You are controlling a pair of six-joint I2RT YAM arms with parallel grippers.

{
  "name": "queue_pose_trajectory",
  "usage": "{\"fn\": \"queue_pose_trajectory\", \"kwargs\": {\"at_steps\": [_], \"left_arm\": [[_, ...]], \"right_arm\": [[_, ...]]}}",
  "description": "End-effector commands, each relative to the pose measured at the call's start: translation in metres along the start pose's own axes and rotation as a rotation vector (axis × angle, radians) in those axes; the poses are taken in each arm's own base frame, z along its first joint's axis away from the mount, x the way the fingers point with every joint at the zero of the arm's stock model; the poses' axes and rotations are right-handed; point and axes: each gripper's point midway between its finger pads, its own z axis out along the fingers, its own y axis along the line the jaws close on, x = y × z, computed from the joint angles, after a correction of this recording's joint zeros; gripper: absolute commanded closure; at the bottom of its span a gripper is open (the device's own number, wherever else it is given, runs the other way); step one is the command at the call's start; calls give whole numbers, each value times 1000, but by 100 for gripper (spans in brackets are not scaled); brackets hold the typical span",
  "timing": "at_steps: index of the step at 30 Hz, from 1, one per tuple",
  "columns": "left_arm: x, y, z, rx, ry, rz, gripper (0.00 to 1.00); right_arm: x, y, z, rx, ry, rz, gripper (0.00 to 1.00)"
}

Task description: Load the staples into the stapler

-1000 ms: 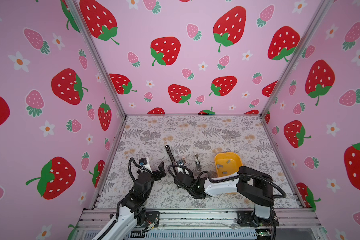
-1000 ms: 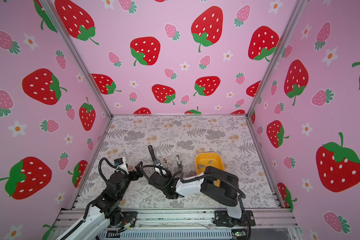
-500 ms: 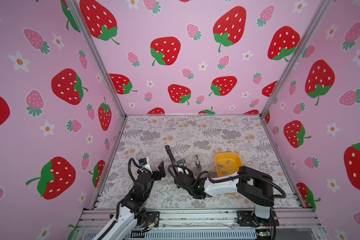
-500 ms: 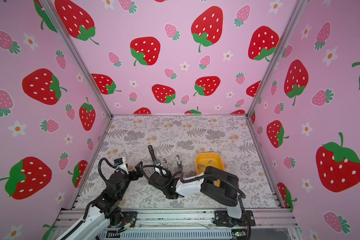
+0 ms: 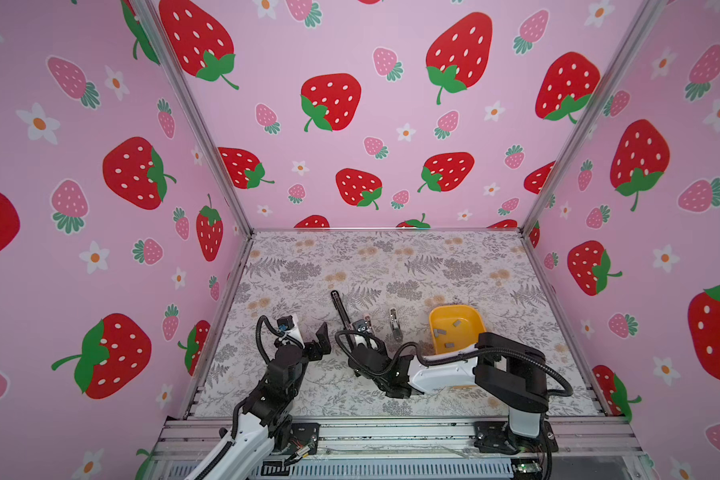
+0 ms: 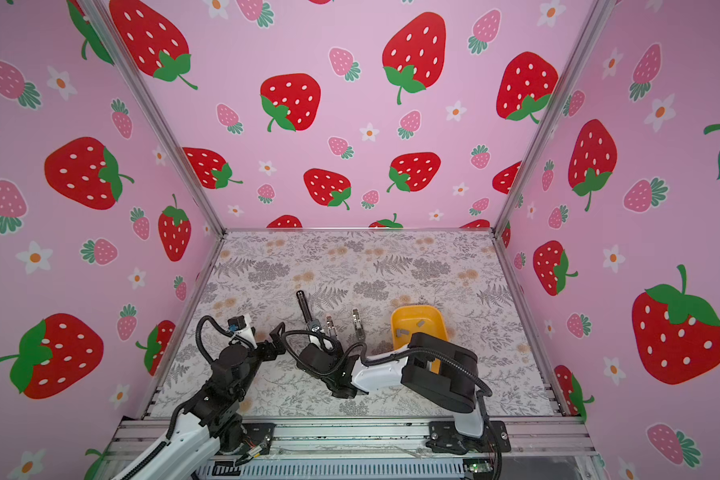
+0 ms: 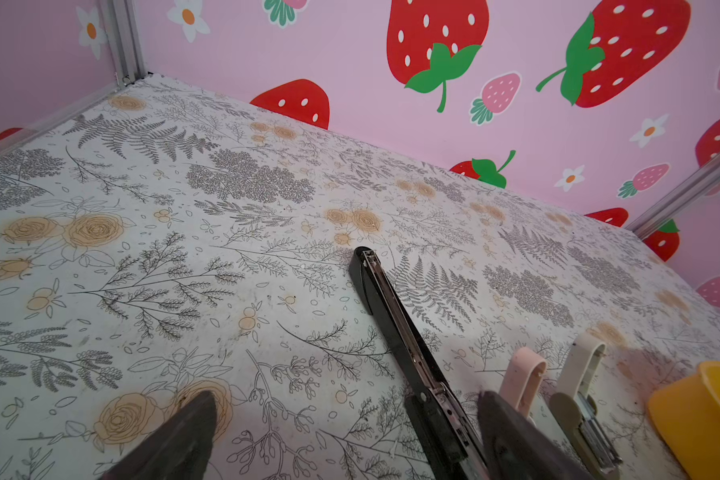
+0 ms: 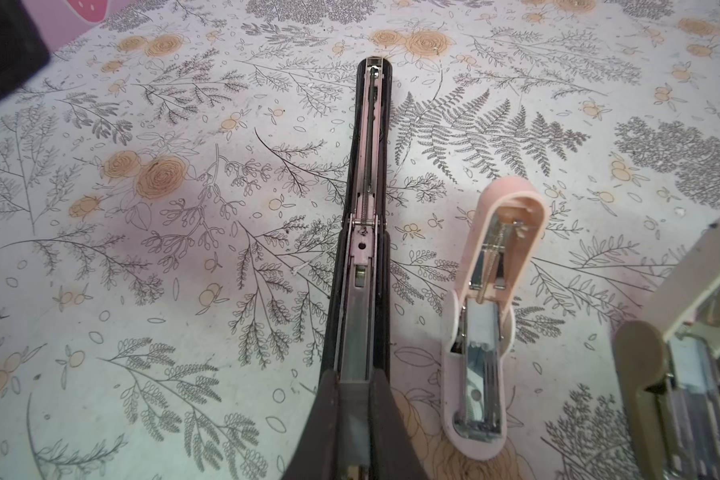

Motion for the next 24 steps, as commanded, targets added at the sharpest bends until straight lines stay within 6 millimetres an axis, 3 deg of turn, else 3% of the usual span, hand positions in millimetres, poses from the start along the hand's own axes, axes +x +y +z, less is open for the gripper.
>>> {"fn": "queue_pose_trajectory", "kwargs": {"at_steps": [1, 24], "left_arm": [[0, 1, 0, -1, -4, -4, 1], [0, 1, 0, -1, -5, -4, 1]], "right_arm": [[-20, 5, -12, -19, -44, 23, 96], [-10, 9, -4, -23, -24, 19, 96]]}}
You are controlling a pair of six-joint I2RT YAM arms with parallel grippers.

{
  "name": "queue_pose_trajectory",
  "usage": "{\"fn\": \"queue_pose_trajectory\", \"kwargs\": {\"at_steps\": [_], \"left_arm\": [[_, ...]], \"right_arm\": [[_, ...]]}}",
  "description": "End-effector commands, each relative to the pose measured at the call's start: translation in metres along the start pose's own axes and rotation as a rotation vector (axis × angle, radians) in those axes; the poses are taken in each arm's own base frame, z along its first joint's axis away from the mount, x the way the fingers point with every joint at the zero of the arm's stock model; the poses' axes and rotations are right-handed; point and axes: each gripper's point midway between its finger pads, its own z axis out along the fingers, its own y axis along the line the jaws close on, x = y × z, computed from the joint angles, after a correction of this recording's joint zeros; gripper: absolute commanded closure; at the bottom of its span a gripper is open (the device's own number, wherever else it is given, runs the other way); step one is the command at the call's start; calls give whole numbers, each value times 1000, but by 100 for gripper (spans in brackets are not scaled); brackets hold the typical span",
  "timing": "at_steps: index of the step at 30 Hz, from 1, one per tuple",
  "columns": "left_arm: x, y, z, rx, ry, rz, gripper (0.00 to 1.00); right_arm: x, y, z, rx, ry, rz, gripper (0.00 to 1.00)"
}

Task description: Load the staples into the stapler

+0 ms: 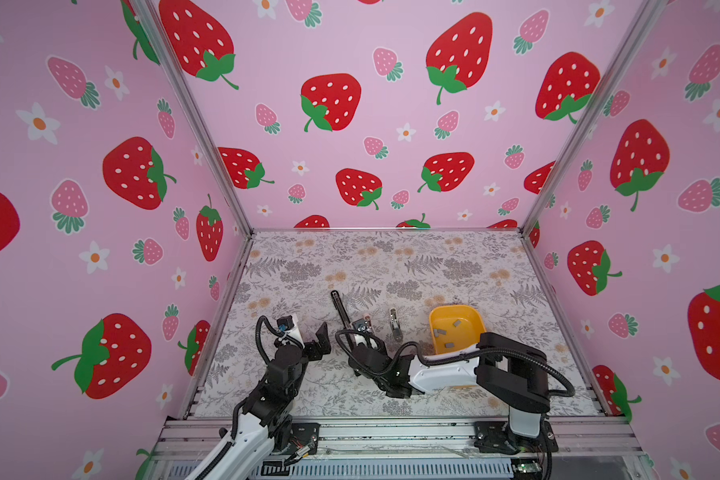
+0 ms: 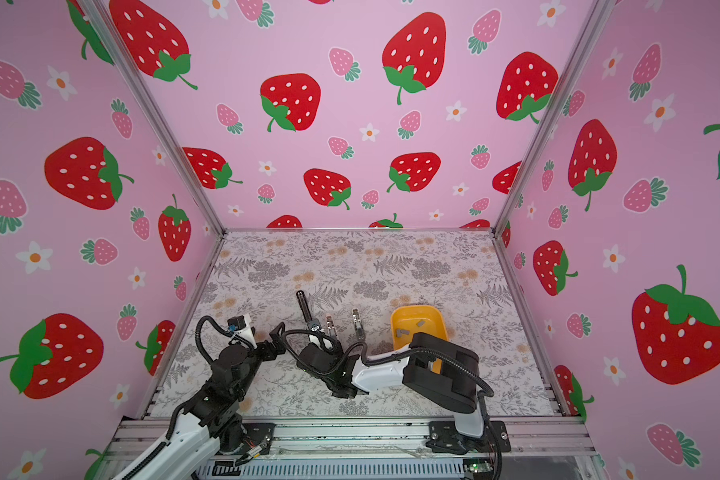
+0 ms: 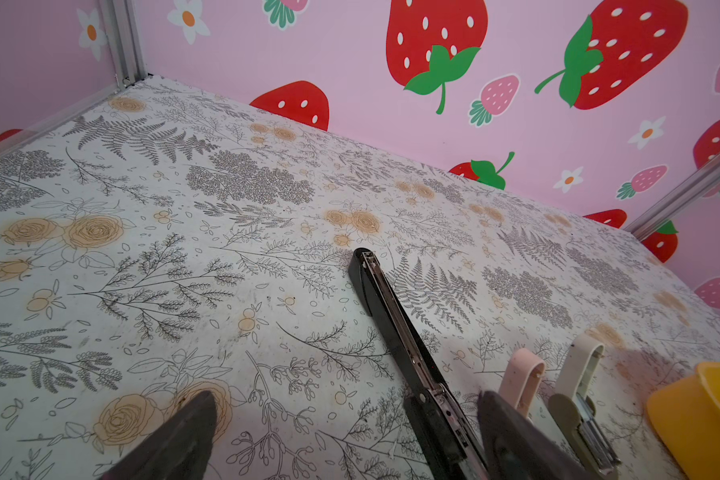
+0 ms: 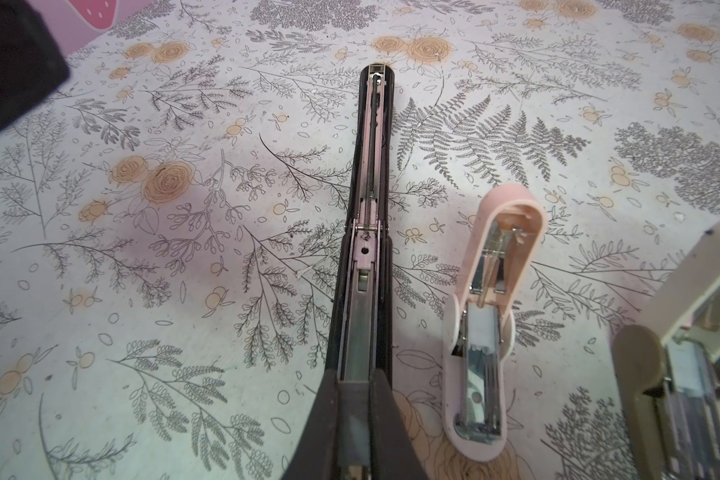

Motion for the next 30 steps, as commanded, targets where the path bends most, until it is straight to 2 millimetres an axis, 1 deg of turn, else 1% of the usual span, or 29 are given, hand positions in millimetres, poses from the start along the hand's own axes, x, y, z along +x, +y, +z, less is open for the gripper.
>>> {"fn": "queue_pose_trajectory", "kwargs": {"at_steps": [1, 30], "left_arm": [[0, 1, 0, -1, -3, -4, 1], [0, 1, 0, 1, -4, -3, 1]], "right_arm": [[-6, 7, -1, -14, -18, 15, 96], [8, 7, 6, -8, 12, 14, 96]]}}
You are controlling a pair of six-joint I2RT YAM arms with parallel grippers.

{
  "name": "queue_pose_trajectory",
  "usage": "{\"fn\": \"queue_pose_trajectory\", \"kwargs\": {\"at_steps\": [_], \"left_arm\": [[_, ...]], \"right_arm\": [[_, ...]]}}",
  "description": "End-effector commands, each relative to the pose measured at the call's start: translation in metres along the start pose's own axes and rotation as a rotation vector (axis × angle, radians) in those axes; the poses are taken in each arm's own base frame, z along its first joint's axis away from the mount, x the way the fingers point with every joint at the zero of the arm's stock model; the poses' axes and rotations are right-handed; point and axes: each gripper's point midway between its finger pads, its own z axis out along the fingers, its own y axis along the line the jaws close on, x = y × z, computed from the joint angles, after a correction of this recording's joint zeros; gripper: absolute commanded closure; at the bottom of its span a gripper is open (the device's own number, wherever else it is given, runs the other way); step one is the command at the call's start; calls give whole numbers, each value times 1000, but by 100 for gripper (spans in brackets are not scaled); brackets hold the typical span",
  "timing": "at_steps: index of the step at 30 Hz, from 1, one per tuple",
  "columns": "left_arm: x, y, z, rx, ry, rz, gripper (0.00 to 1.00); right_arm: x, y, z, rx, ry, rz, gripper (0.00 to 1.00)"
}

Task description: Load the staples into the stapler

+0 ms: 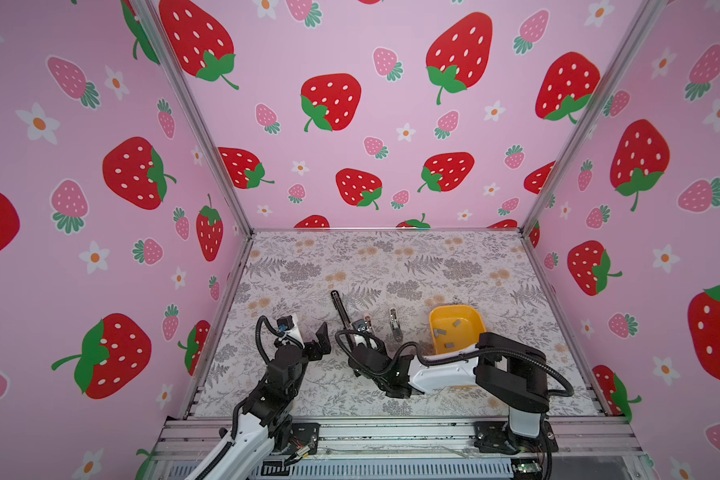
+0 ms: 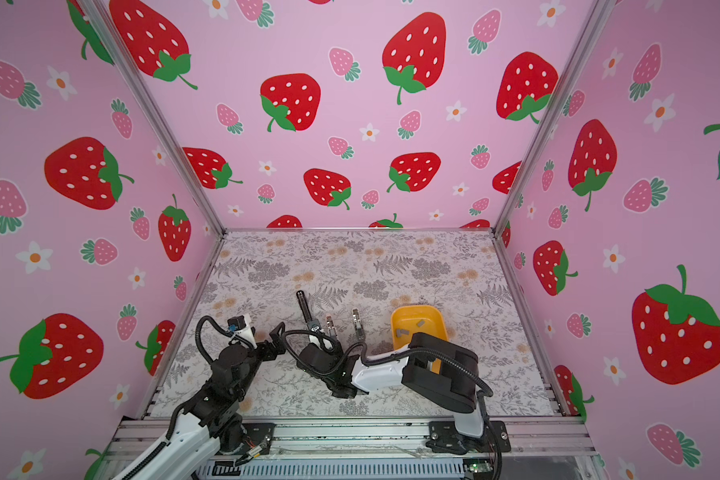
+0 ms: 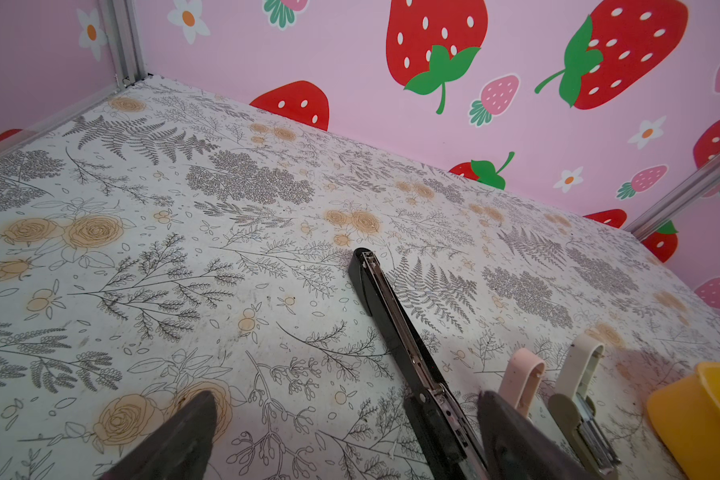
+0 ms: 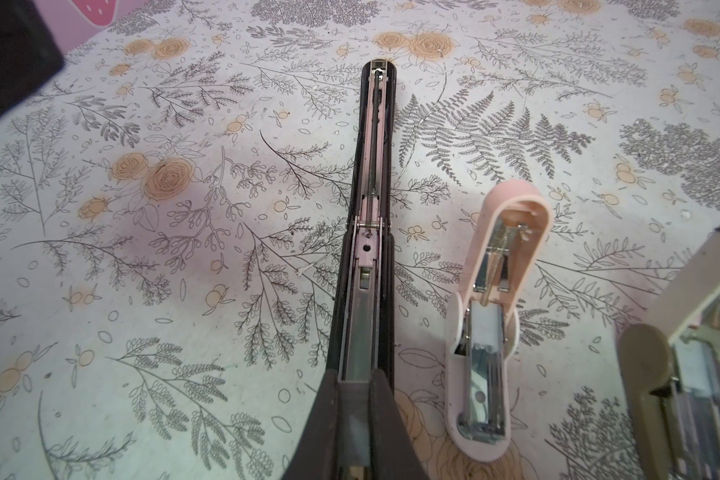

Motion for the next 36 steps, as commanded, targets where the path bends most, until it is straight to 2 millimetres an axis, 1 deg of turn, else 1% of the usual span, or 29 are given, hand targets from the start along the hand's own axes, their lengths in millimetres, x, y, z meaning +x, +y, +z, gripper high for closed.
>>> {"fn": "queue_pose_trajectory", "kwargs": {"at_steps": [1, 12, 21, 30, 36], "left_arm": [[0, 1, 0, 1, -4, -4, 1], [0, 1, -1, 1, -5, -4, 1], [0, 1, -1, 1, -6, -4, 1], [0, 1, -1, 1, -5, -5, 1], [0, 1, -1, 2, -6, -5, 1]], "right_arm": [[6, 6, 5, -5, 10, 14, 96], [11, 2, 5, 5, 18, 17, 96], [12, -3, 1, 13, 16, 33, 96], [19, -6, -2, 5, 31, 44, 97], [22, -13, -3, 27, 30, 42, 97]]}}
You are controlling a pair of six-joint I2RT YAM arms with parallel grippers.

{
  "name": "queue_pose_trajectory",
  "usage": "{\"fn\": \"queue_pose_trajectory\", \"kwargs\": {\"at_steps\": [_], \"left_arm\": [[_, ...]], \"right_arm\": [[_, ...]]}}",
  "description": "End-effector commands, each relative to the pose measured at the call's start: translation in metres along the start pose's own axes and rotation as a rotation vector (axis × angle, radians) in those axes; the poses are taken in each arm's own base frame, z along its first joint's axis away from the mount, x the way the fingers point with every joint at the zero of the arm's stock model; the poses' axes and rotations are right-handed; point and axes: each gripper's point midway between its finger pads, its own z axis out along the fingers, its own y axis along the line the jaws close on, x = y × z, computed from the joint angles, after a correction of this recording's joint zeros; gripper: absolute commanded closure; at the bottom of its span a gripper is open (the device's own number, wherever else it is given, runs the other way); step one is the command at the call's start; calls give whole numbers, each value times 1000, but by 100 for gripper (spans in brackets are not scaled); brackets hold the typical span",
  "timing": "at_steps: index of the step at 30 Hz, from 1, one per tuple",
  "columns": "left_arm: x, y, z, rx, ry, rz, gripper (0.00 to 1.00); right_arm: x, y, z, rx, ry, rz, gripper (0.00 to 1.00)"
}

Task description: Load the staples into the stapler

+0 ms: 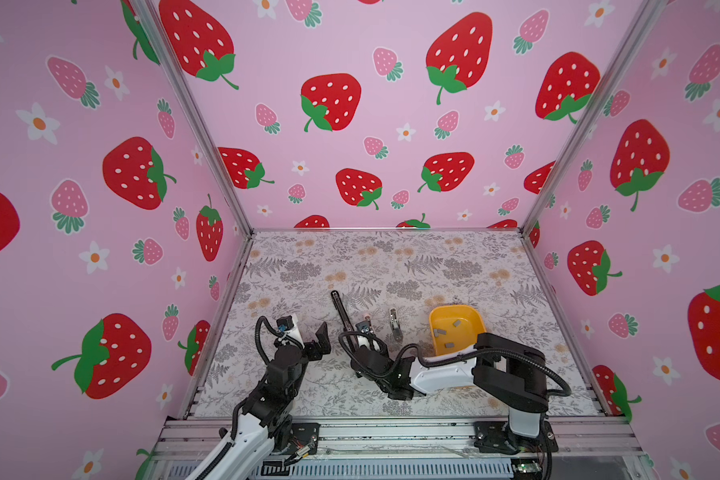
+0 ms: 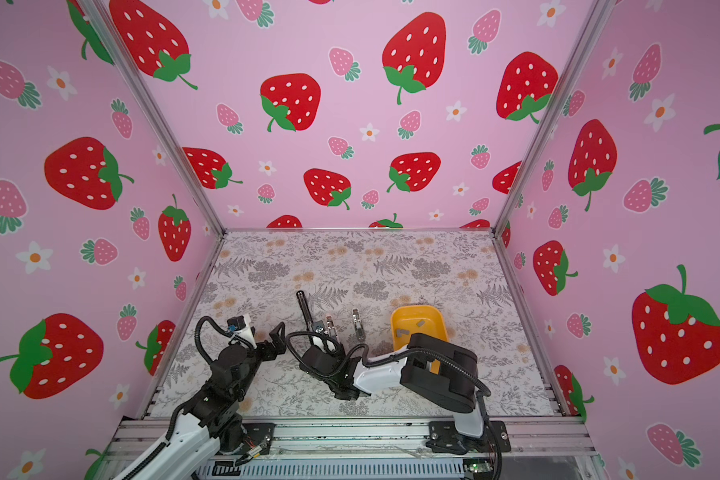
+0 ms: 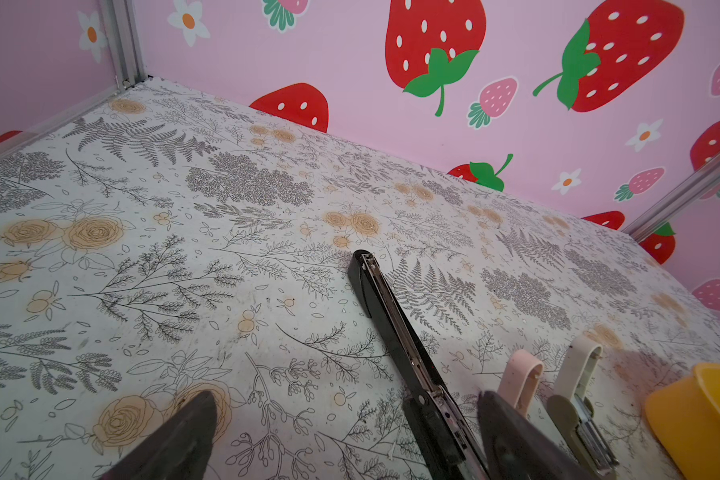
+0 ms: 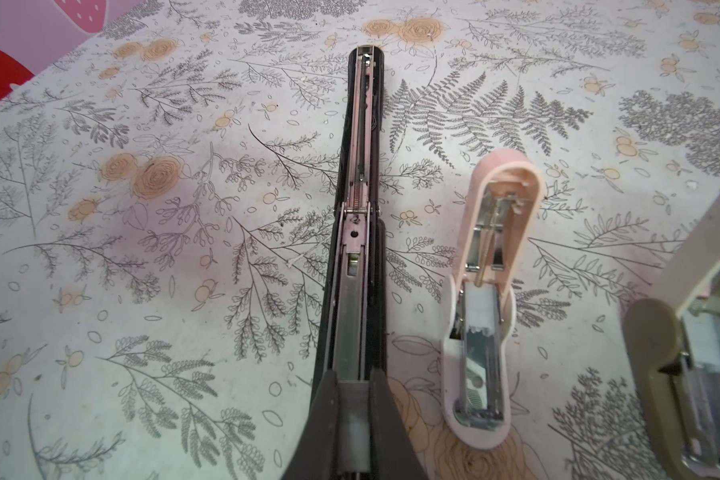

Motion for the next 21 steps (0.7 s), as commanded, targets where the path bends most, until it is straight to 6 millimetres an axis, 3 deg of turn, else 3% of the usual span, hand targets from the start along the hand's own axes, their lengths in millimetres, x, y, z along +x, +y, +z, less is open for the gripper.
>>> {"fn": "queue_pose_trajectory", "kwargs": {"at_steps": [1, 7, 16, 21], "left_arm": [[1, 1, 0, -1, -2, -3, 1], [1, 1, 0, -1, -1, -3, 1], [1, 2, 0, -3, -3, -3, 1], [0, 1, 0, -1, -4, -3, 1]], "right_arm": [[10, -6, -5, 17, 26, -4, 97], [5, -4, -7, 4, 16, -1, 96], [-31, 9, -16, -20, -64, -9, 96], [-31, 13, -11, -30, -68, -4, 97]]}}
